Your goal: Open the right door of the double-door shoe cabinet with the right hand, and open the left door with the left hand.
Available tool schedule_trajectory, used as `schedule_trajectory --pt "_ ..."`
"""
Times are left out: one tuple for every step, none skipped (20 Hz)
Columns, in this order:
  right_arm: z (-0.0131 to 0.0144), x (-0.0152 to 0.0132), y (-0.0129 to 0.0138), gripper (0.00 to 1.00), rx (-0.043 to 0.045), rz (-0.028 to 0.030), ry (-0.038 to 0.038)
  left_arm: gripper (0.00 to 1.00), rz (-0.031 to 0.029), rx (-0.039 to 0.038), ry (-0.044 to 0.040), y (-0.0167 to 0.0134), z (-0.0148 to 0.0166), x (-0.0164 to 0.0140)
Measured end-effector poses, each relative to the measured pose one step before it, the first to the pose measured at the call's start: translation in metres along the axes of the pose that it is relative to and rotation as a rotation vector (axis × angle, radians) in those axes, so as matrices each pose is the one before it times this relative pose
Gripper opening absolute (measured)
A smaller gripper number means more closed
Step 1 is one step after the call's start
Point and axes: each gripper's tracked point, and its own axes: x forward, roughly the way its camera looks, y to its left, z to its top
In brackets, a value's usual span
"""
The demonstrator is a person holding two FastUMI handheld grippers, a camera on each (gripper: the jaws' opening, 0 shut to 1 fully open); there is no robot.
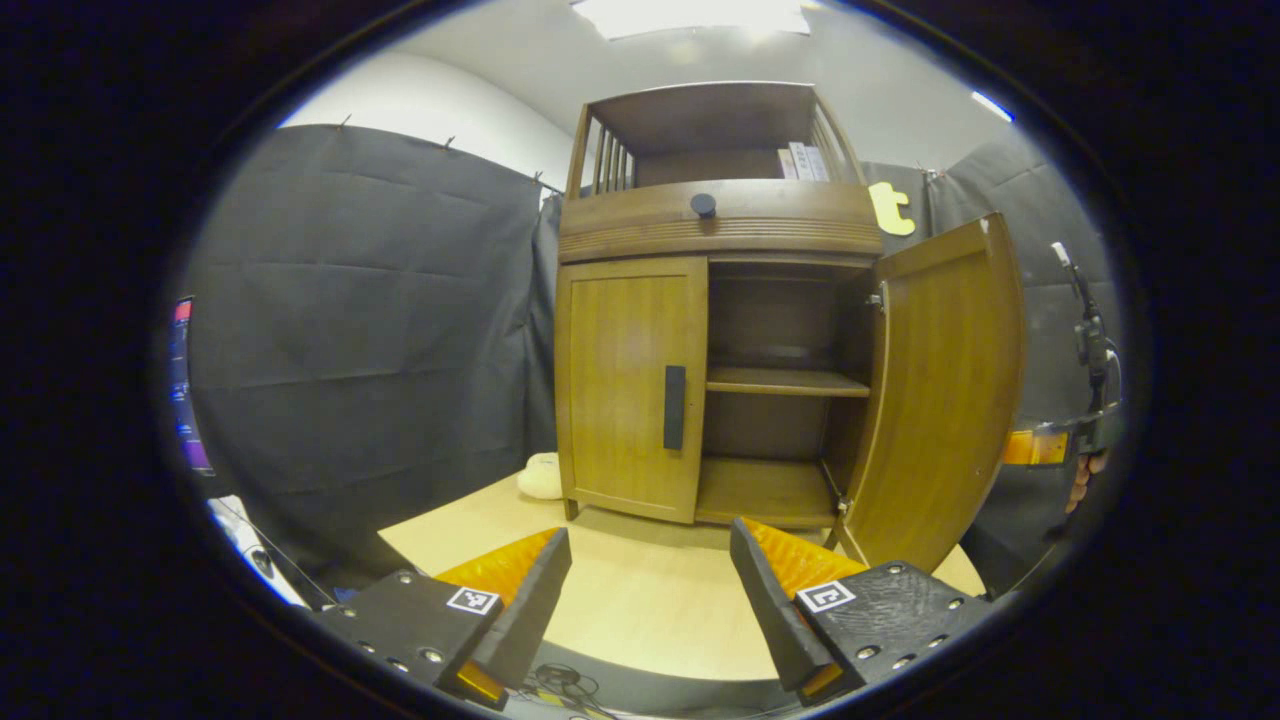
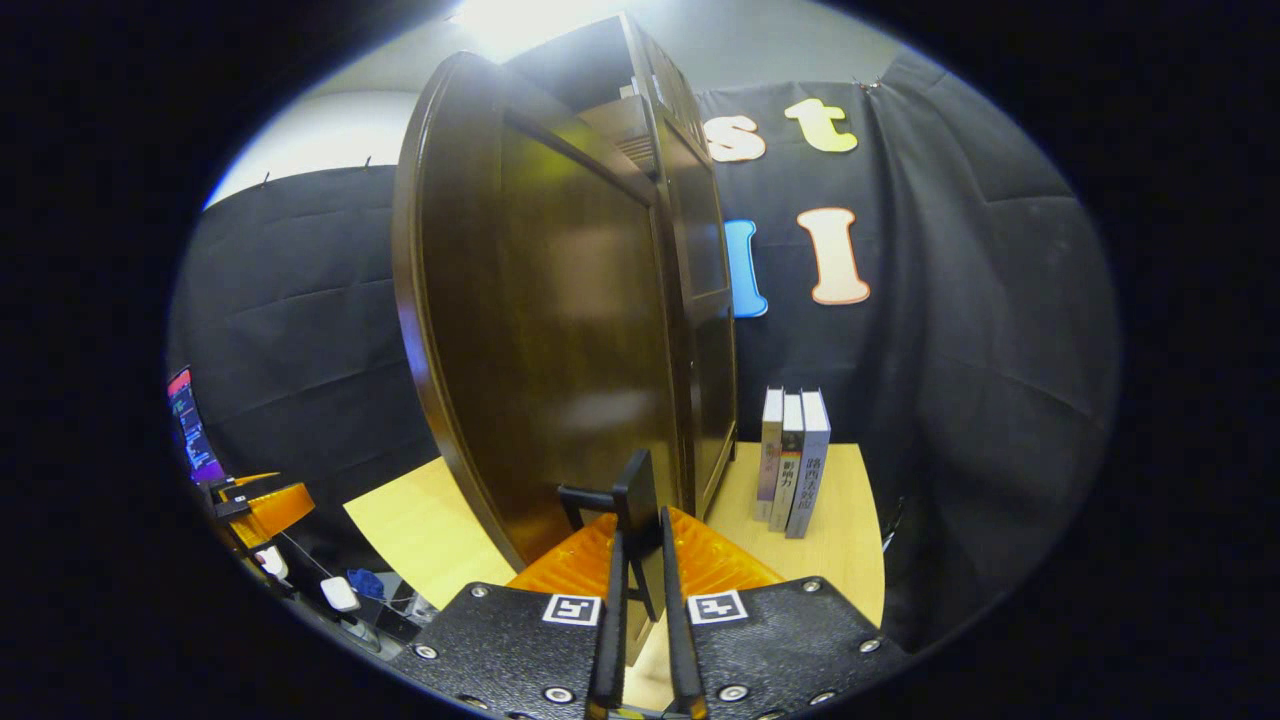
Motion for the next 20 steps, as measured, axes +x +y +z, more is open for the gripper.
schedule_trajectory --pt "-0.00631 -0.00773 -0.00178 0.15 0.00199 -0.0111 0.01431 0.98 -0.00695 0.00479 0.00324 0.00524 -0.0004 0.0048" --pt "-0.00426 -0.00395 -0.00386 0.26 -0.003 -0.02369 0.0089 0.98 -0.0122 0.00388 0.00445 0.00405 0.00045 0.00659" --pt "-0.0062 -0.00595 -0.00443 0.3 -0.00198 -0.02814 0.00419 0.98 -0.01429 0.00159 -0.00129 0.00445 0.00071 0.0075" --pt "-0.00498 -0.00225 -0.00588 0.47 0.00408 -0.03828 0.00537 0.98 -0.01905 0.00001 -0.00548 0.00441 0.00248 0.00806" --pt "-0.00541 -0.00042 -0.006 0.63 0.01004 -0.04068 0.01948 0.92 -0.01914 0.0015 -0.00287 0.00562 0.00123 0.01043" --pt "-0.00457 -0.00163 -0.00348 0.8 0.01508 -0.03325 0.02524 0.92 -0.01899 0.00359 -0.00199 0.00592 0.00236 0.01292" --pt "-0.00193 -0.00379 -0.00028 0.86 0.01949 -0.02953 0.01331 0.92 -0.02443 0.0027 0.00544 0.00498 0.00059 0.0138" --pt "0.00145 -0.00449 -0.0026 0.92 0.02197 -0.03941 0.00684 0.92 -0.02901 0.00268 0.01179 0.00437 0.00058 0.01457" --pt "0.00386 -0.00521 -0.00319 0.95 0.01984 -0.0411 -0.00992 0.92 -0.032 0.00088 -0.00421 0.00303 0.00478 0.01539" --pt "0.00565 -0.00538 -0.00169 0.92 0.01358 -0.04495 -0.01865 0.94 -0.03416 0.00178 -0.00859 0.00399 0.00644 0.0165" --pt "0.0016 -0.00618 -0.00056 0.95 0.00922 -0.04756 -0.01681 0.96 -0.0281 0.00407 0.00012 0.00528 0.00358 0.01708" --pt "0.00261 -0.00653 -0.00004 0.91 0.00666 -0.04586 -0.01725 0.98 -0.02566 0.00178 -0.00294 0.00482 0.00451 0.01803" --pt "0.00181 -0.0079 0.00192 0.95 0.00732 -0.0454 -0.01807 0.98 -0.02851 -0.00387 -0.00513 0.00361 0.00472 0.01443" --pt "0.00168 -0.00763 0.00269 0.92 0.01067 -0.03932 -0.02055 0.98 -0.03062 -0.00578 -0.00488 0.00317 0.00665 0.01802" --pt "0.00068 -0.00917 0.00499 0.92 0.01178 -0.03296 -0.01645 0.98 -0.03062 -0.00152 -0.00399 0.00364 0.00514 0.01886" --pt "-0.00281 -0.00917 0.00607 0.95 0.00911 -0.02703 -0.0057 0.98 -0.02491 0.00271 -0.00241 0.00372 0.00314 0.01929" --pt "-0.00468 -0.0091 0.00627 0.94 0.00259 -0.02453 -0.00361 0.98 -0.02585 0.0005 -0.0053 0.00289 -0.00215 0.01785" --pt "-0.00221 -0.00733 0.00674 0.91 -0.00079 -0.02498 -0.01047 0.98 -0.02293 -0.00229 -0.00116 0.00162 -0.00037 0.01421" --pt "0.00008 -0.00657 0.00768 0.91 0.00069 -0.02198 -0.01113 0.98 -0.02378 -0.0066 -0.00239 -0.00017 -0.00161 0.01377" --pt "-0.00004 -0.006 0.00974 0.91 0.004 -0.01606 -0.00537 0.92 -0.02328 -0.00733 -0.00092 -0.0004 -0.00006 0.01167"
